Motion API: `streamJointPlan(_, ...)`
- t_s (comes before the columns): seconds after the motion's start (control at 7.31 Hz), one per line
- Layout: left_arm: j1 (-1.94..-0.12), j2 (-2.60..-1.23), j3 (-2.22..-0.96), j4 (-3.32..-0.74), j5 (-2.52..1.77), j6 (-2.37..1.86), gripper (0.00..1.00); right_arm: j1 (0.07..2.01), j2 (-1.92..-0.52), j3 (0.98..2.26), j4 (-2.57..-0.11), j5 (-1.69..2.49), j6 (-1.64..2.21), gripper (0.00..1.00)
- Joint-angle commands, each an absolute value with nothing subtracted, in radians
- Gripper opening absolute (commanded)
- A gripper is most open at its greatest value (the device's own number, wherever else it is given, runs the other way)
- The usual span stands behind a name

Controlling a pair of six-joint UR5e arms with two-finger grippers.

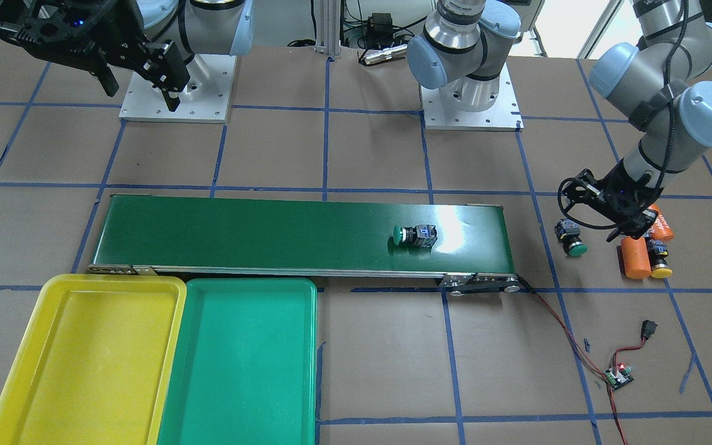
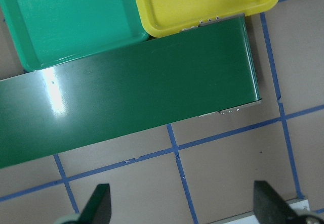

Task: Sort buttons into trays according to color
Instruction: 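Grasp another green button with left gripper while right lowers to belt end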

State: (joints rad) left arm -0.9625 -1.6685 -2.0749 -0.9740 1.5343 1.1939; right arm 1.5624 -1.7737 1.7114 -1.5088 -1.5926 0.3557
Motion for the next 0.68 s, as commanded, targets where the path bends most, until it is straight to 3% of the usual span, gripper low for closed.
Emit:
streamJointPlan(0.0, -0.882, -1.707, -2.094, -0.89, 1.483, 0.813, 1.0, 1.563, -1.767, 1.739, -1.611, -1.592, 0.613, 1.0)
streamJointPlan(0.55, -0.882, -1.788, -2.198, -0.87, 1.488, 0.594, 1.0, 1.574, -1.766, 1.827, -1.624, -1.572, 0.97, 1.0)
